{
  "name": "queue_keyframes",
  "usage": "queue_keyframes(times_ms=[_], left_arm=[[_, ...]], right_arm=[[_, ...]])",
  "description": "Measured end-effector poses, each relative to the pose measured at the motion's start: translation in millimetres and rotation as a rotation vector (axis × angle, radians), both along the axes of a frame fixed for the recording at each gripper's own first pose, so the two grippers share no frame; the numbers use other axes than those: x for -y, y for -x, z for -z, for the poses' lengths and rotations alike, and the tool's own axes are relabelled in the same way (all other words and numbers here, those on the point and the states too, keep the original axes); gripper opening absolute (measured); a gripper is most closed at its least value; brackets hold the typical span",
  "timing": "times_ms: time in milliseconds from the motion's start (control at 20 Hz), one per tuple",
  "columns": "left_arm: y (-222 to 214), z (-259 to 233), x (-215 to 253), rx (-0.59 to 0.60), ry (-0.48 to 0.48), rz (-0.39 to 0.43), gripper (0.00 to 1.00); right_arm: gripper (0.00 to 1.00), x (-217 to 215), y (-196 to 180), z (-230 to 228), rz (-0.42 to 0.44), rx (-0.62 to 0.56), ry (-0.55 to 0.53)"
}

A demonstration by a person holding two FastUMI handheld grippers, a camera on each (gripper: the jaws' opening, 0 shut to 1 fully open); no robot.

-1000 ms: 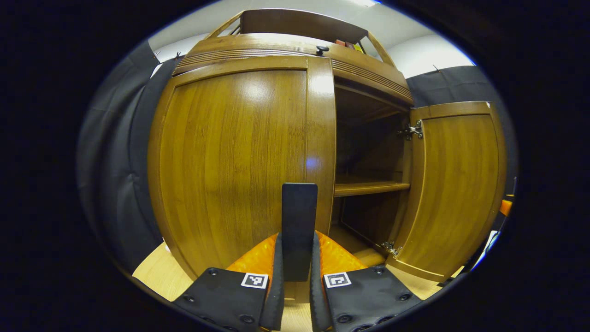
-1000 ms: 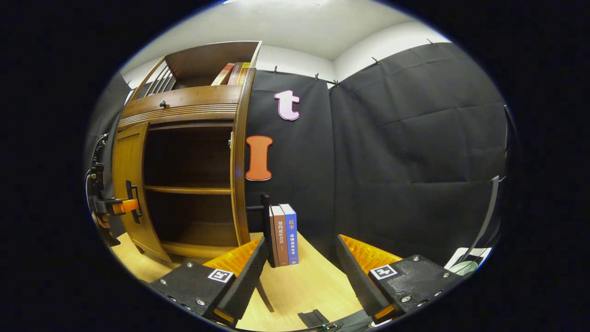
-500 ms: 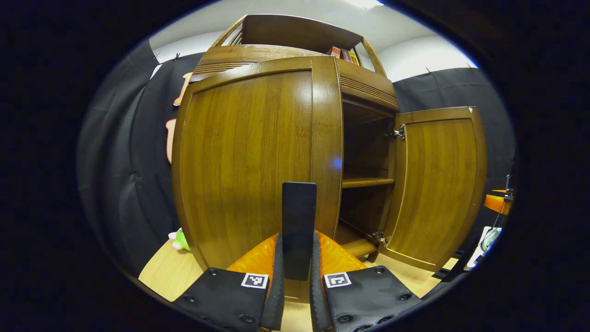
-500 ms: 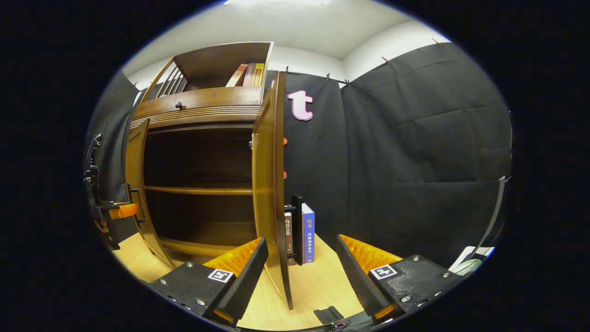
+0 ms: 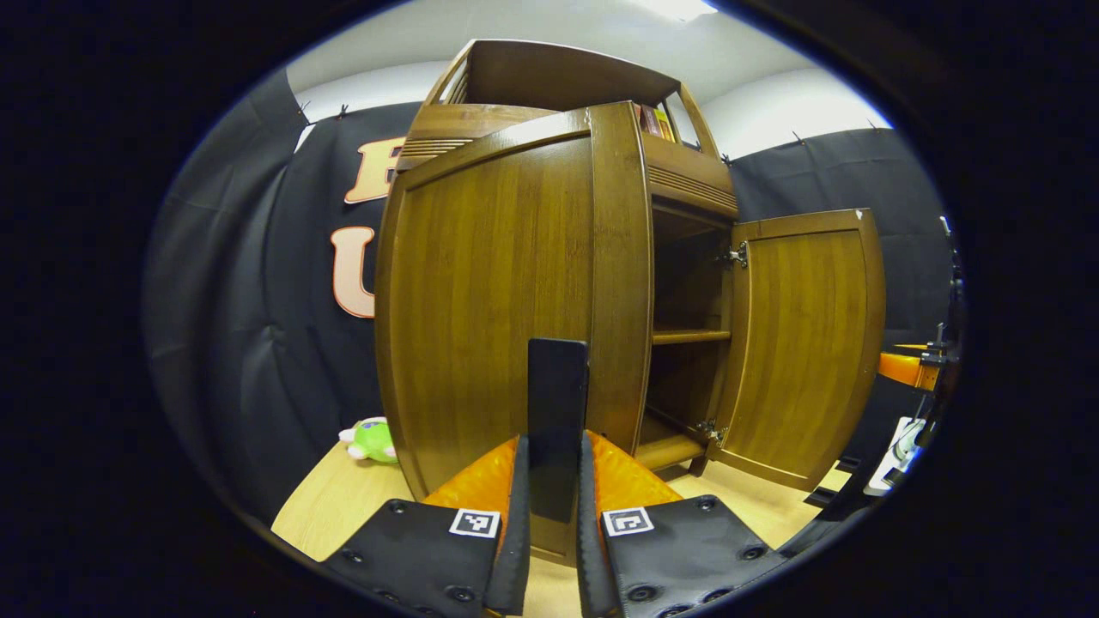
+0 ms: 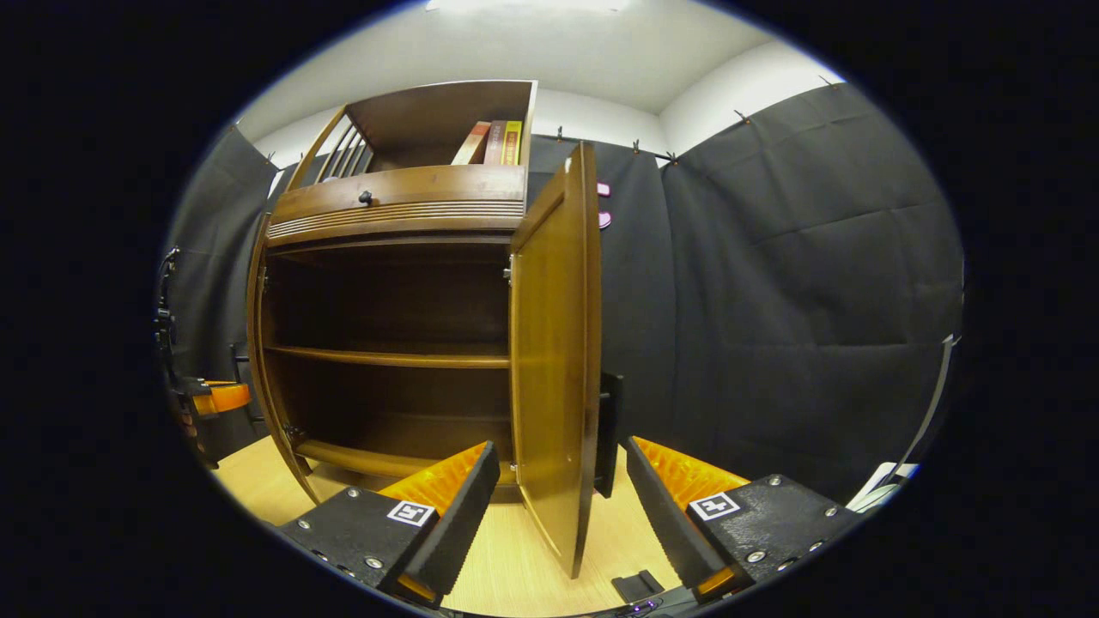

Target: Open the right door of the double-door shoe cabinet with the right hand, and open the left door with the left hand.

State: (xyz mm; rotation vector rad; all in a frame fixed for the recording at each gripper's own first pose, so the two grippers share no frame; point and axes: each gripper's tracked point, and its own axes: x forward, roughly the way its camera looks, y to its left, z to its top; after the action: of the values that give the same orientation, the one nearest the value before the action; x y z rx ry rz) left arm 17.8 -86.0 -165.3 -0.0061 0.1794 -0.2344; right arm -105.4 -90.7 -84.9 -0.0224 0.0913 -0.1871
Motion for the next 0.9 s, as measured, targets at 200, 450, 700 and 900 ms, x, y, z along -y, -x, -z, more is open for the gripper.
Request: queue_keyframes(times_ms=[200, 450, 700, 900], left_arm=[[16, -4, -19, -0.002, 0.004, -0.027, 0.29], [33, -11, -44, 0.009, -0.015, -0.053, 0.22], [42, -3, -63, -0.01, -0.024, -0.076, 0.21], [46, -3, -84, -0.005, -0.018, -0.112, 0.2]], right_arm=[[1.0, -21, -4, 0, -0.038, 0.003, 0.007], [0.92, -46, -17, 2, -0.087, -0.009, -0.003], [1.0, -60, -23, 4, -0.112, -0.01, -0.004], [1.0, -68, -28, 7, -0.125, -0.016, -0.011]])
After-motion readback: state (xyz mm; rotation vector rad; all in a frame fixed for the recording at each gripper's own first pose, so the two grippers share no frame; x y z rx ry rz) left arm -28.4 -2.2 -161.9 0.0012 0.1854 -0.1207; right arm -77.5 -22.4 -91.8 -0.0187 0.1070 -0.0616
